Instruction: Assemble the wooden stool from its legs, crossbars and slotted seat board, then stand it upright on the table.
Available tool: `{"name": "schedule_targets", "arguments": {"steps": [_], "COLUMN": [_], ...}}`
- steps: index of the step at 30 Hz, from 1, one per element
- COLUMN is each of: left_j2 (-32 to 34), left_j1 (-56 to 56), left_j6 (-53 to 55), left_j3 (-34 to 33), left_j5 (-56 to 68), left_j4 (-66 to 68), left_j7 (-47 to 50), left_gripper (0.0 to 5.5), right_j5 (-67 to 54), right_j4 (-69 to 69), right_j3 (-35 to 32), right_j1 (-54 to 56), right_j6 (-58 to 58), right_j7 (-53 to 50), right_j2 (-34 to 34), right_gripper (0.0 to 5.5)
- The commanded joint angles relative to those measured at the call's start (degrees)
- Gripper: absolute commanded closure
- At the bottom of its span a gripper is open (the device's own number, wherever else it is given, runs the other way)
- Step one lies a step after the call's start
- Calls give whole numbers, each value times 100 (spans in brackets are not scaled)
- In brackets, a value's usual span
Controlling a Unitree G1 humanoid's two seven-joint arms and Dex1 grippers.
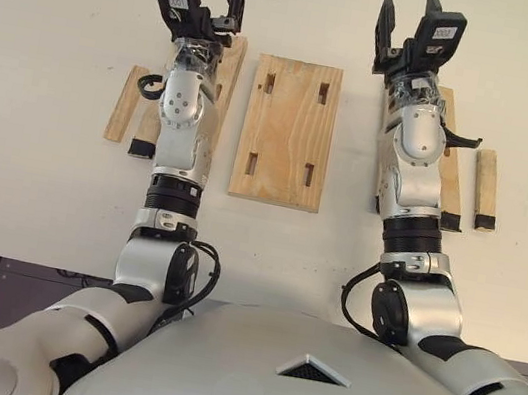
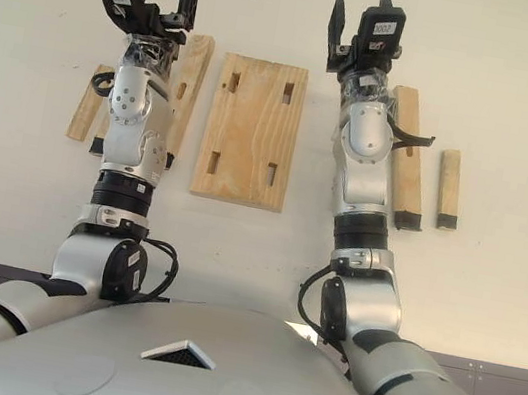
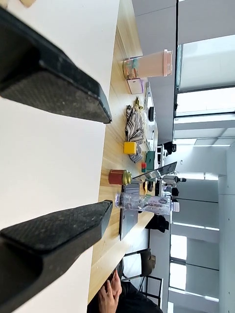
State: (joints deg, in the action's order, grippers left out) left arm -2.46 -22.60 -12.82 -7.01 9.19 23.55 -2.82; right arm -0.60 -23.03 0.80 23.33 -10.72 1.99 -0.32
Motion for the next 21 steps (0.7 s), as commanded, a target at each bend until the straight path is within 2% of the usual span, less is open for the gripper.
{"name": "schedule_targets", "arguments": {"steps": [1,11,15,18,21], "left_j2": [70,204,272,265,245], "left_j1": [17,-54,31,146,342], "left_j6": [-144,-507,-497,-506,-454], "left_j3": [30,43,161,267,270], "left_j5": [-126,-650,-611,-638,-636], "left_j4": [-85,331,231,78,-91], "left_j7": [19,425,122,-9,25], "left_gripper": [172,172,172,172,172], "right_j5": [-44,-57,-66,-240,-1067], "right_j4": [-28,-30,89,605,1518], "right_j3": [8,-46,-85,-362,-1264], "right_j1": [66,104,29,-353,-1558], "right_j6": [107,181,246,359,719], "right_j7": [55,164,215,509,1564], "right_j2": [74,18,-69,-510,-1586], "right_gripper": [259,259,259,259,259]}}
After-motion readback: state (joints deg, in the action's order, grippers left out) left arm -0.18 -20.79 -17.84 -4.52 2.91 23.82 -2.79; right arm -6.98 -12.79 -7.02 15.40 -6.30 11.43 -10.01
